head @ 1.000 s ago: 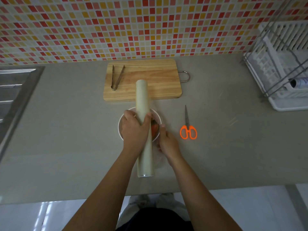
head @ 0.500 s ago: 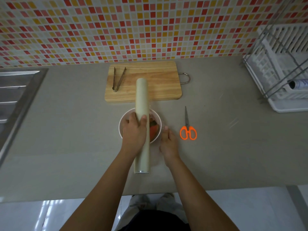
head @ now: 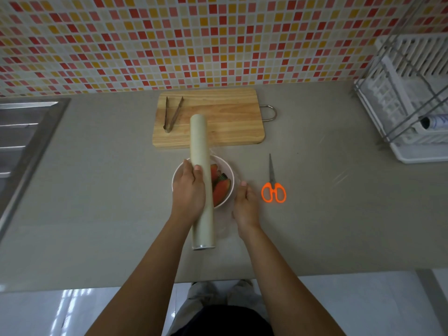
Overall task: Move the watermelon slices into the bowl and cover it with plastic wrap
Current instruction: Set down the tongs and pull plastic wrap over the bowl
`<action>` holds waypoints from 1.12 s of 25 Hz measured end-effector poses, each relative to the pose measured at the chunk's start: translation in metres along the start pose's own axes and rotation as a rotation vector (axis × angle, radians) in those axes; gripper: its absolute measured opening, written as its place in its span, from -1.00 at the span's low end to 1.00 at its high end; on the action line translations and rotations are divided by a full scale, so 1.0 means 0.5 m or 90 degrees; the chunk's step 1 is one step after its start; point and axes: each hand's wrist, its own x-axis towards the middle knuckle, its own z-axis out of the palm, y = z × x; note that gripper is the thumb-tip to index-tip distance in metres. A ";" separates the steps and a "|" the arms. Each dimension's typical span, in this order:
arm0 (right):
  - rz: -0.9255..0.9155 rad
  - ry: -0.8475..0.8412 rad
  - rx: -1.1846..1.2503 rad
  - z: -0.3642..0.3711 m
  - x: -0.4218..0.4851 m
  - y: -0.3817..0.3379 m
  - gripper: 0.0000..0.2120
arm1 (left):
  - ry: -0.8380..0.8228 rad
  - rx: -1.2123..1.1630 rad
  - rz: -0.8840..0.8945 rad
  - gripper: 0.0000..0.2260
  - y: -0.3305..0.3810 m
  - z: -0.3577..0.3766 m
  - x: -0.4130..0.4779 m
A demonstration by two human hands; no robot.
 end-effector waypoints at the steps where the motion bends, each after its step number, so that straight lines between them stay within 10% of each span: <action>1: -0.014 0.014 -0.002 0.001 0.000 -0.001 -0.66 | -0.006 0.004 0.001 -0.63 -0.001 -0.002 0.003; 12: 0.231 -0.110 0.005 -0.028 -0.047 -0.015 -0.25 | 0.003 0.016 0.035 -0.65 -0.009 0.002 0.010; 19: 0.011 -0.054 -0.079 -0.002 -0.100 -0.018 -0.39 | 0.010 0.037 0.041 -0.57 -0.008 0.007 0.009; 28: 0.016 -0.028 -0.146 -0.039 -0.076 0.018 -0.39 | -0.041 0.106 0.066 -0.42 -0.025 -0.020 0.022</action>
